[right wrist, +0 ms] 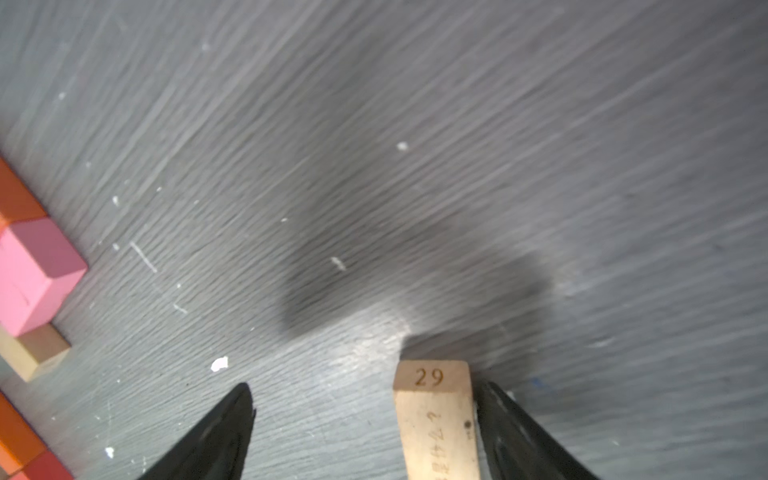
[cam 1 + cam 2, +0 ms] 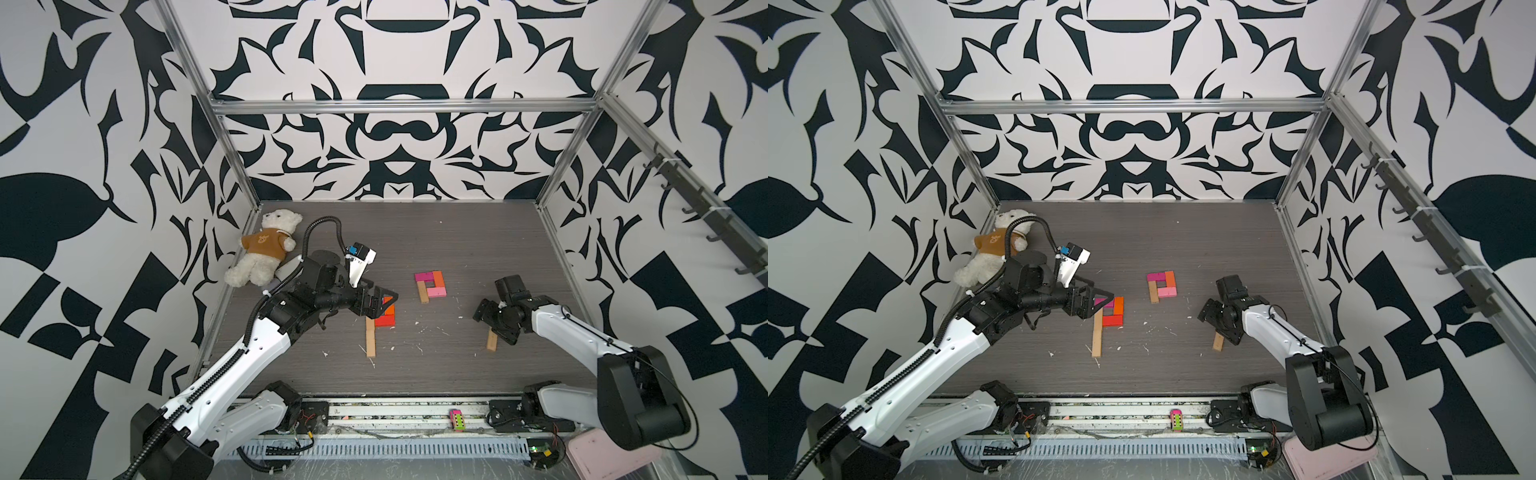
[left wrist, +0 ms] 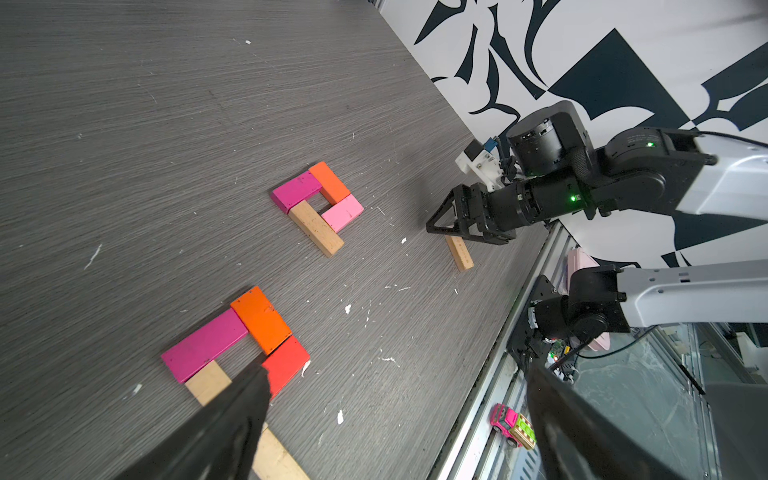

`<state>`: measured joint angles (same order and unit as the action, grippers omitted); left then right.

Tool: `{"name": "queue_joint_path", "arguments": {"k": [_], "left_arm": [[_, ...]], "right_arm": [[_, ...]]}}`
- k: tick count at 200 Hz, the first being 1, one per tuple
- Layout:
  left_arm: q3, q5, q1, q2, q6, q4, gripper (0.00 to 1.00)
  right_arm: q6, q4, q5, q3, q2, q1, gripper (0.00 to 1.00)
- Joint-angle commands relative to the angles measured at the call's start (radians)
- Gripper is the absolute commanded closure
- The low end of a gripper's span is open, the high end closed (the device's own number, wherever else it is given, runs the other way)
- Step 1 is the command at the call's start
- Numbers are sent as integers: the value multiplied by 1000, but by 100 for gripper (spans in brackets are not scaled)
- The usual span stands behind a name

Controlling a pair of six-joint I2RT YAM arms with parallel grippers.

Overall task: Assemble the letter p with building blocks
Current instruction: Pick up the building block from the center of the board.

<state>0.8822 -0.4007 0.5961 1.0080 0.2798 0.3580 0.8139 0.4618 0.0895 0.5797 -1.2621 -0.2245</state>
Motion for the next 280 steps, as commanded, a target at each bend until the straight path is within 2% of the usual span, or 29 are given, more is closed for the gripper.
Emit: {"name": "queue_joint_path", "arguments": {"k": [1,25,84,108,126,174,213,220,259,280], "left_arm": [[-3,1,0,-14,-16,17,1],[-9,0,0,-21,-14,11,1],[-4,-20,0,-3,-5,10,1],[-5,-21,0,-6,-4,7,1],[-8,-21,0,-8,-4,7,1],[-8,-23,0,-6,-2,5,1],[-9,-27,-1,-5,1,5,1],[-8,-26,-1,-5,1,5,1],[-8,-29,0,-3,1,6,1],[-6,-24,-1,-4,-1,12,1]], "right_arm": [[-14,48,-51,7,21,-38,19],[-8,104,-70,-25,70,-69,25],[14,169,-78,-49,137,-152,32],[3,181,-89,-44,118,-165,40],[3,179,-96,-47,113,-175,51],[20,179,-104,-47,95,-185,65],[42,173,-95,-66,97,-205,68],[45,172,-96,-66,99,-214,69],[-2,171,-123,2,107,-285,88],[-61,160,-131,74,86,-345,90]]}}
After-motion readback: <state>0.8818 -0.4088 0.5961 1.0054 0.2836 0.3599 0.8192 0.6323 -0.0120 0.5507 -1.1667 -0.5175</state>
